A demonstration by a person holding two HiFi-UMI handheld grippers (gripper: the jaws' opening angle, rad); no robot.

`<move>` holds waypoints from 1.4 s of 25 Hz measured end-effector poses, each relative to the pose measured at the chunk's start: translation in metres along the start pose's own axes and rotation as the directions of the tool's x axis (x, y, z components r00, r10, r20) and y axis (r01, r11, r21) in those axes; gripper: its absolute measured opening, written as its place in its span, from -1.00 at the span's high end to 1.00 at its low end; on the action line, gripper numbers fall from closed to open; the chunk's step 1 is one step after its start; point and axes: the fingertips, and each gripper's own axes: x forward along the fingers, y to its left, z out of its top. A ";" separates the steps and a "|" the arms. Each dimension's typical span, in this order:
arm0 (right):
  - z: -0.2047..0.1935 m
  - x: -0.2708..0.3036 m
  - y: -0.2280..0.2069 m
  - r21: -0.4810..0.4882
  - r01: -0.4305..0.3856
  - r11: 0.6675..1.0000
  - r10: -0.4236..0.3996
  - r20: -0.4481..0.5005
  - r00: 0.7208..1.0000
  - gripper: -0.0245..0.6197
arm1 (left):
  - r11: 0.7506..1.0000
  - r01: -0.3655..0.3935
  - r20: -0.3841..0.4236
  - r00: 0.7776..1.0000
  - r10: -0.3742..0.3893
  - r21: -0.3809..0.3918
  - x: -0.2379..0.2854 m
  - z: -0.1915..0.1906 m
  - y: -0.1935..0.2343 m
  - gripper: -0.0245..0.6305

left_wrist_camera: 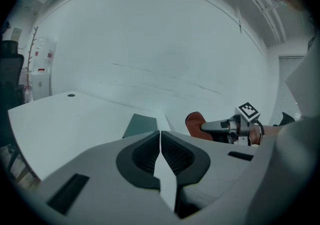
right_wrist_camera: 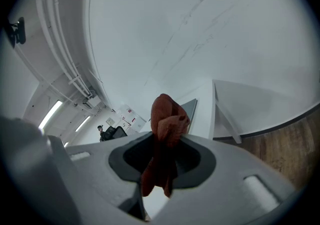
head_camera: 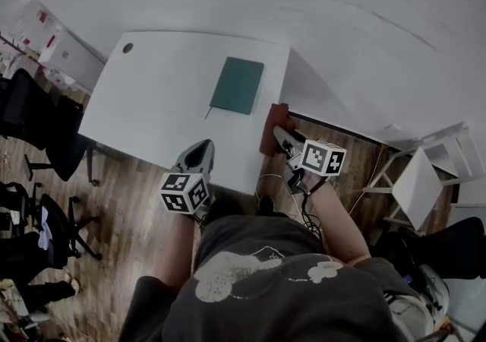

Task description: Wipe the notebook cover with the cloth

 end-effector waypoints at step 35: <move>0.052 0.169 -0.024 0.045 0.292 0.955 -0.295 0.086 0.952 0.60 | 0.947 0.319 -0.382 0.880 -0.281 0.040 0.175 -0.005 0.134 0.90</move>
